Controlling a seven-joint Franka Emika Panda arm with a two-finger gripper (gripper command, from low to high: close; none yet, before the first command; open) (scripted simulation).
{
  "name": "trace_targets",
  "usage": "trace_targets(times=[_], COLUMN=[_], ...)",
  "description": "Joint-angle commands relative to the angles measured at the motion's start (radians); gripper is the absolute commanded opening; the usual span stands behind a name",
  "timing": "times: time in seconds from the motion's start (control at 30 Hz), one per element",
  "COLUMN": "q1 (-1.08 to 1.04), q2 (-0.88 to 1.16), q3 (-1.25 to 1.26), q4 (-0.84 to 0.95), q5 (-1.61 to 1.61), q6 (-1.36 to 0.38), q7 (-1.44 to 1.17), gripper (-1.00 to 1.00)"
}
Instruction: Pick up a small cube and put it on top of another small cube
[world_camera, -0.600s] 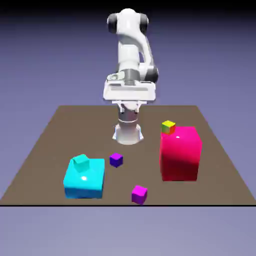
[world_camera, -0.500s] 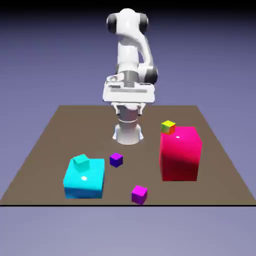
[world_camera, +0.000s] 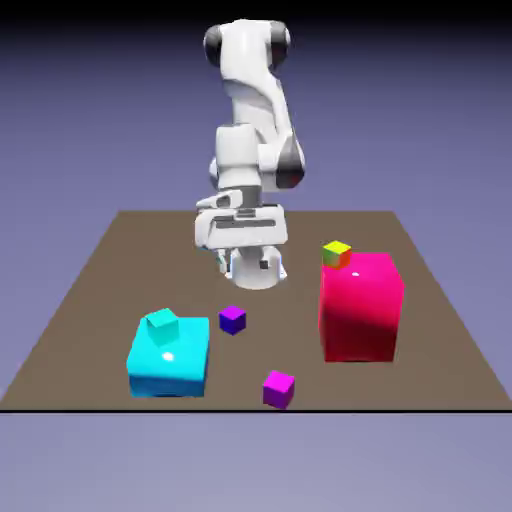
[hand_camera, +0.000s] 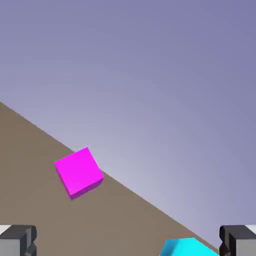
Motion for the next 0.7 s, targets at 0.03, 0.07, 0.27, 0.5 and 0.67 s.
trace_targets(times=[0.03,0.07,0.27,0.5,0.67], q1=[0.015,0.023,0.069,0.122,0.16], q2=[0.021,0.031,0.093,0.165,0.216], q3=[-0.025,-0.038,-0.113,-0.2,-0.263], q4=[0.003,0.005,0.015,0.026,0.034], q5=[0.011,0.017,0.05,0.088,0.116], q6=[-0.024,-0.036,-0.107,-0.19,-0.25], q7=[-0.087,-0.131,-0.391,-0.696,-0.913], gripper=[0.0,0.0,0.0,0.0,0.0])
